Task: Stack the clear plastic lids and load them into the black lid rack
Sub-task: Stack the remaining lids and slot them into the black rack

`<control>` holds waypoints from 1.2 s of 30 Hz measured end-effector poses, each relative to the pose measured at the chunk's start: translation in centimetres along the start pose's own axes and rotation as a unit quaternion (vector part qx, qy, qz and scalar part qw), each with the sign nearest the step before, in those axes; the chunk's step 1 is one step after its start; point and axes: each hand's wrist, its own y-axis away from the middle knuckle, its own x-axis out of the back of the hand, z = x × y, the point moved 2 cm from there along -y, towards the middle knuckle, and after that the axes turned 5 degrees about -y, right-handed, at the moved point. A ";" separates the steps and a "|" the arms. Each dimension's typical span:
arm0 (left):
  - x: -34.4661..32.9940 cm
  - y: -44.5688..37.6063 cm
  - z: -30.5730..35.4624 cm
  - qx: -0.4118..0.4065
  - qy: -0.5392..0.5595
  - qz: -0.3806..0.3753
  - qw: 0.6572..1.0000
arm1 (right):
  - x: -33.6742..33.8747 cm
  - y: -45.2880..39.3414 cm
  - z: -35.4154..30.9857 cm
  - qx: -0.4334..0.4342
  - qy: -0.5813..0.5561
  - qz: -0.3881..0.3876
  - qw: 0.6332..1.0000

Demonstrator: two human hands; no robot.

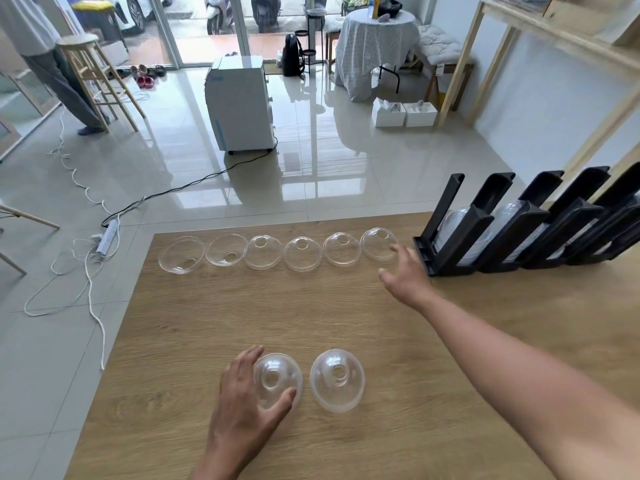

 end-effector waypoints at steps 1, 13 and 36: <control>0.1 -0.2 0.2 0.002 0.002 0.003 1.000 | 0.4 -1.6 -0.4 -0.001 0.014 -0.008 1.000; 0.8 -10.4 5.3 -0.054 -0.061 0.003 0.997 | -0.3 -8.6 -0.5 0.007 0.233 -0.061 0.971; -7.3 -30.8 11.7 -0.125 -0.207 -0.164 0.956 | -1.9 17.5 1.4 0.053 -0.063 0.054 0.995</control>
